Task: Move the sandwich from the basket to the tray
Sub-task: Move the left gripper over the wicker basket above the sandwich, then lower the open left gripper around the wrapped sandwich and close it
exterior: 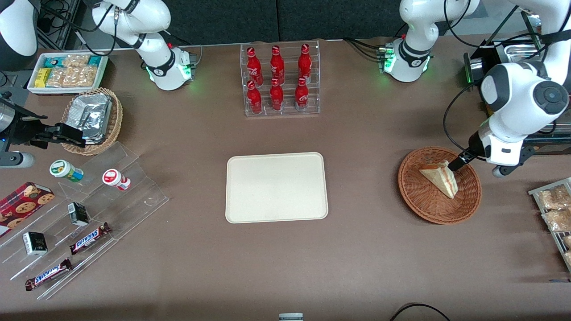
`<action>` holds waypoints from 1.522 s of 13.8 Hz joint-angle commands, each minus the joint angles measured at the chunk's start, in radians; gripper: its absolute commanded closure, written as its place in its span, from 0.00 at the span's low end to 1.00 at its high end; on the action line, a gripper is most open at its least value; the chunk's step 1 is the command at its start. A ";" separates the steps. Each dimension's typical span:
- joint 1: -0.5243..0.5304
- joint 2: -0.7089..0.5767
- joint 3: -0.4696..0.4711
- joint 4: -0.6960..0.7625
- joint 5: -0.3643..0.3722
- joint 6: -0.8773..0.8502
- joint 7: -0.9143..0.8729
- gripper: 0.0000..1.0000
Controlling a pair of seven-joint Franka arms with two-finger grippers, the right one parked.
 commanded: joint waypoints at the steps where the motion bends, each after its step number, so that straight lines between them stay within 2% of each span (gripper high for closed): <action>1: 0.020 0.000 -0.005 -0.104 0.003 0.152 -0.021 0.00; 4: 0.018 0.044 -0.006 -0.159 0.003 0.292 -0.060 0.00; 8: 0.015 0.043 -0.008 -0.150 -0.002 0.306 -0.091 0.00; 13: -0.005 0.118 -0.012 -0.152 -0.003 0.416 -0.123 0.00; 19: -0.026 0.152 -0.012 -0.149 0.000 0.419 -0.125 0.00; 20: -0.028 0.153 -0.012 -0.149 0.000 0.419 -0.125 0.09; 21: -0.031 0.153 -0.012 -0.149 0.000 0.418 -0.125 0.32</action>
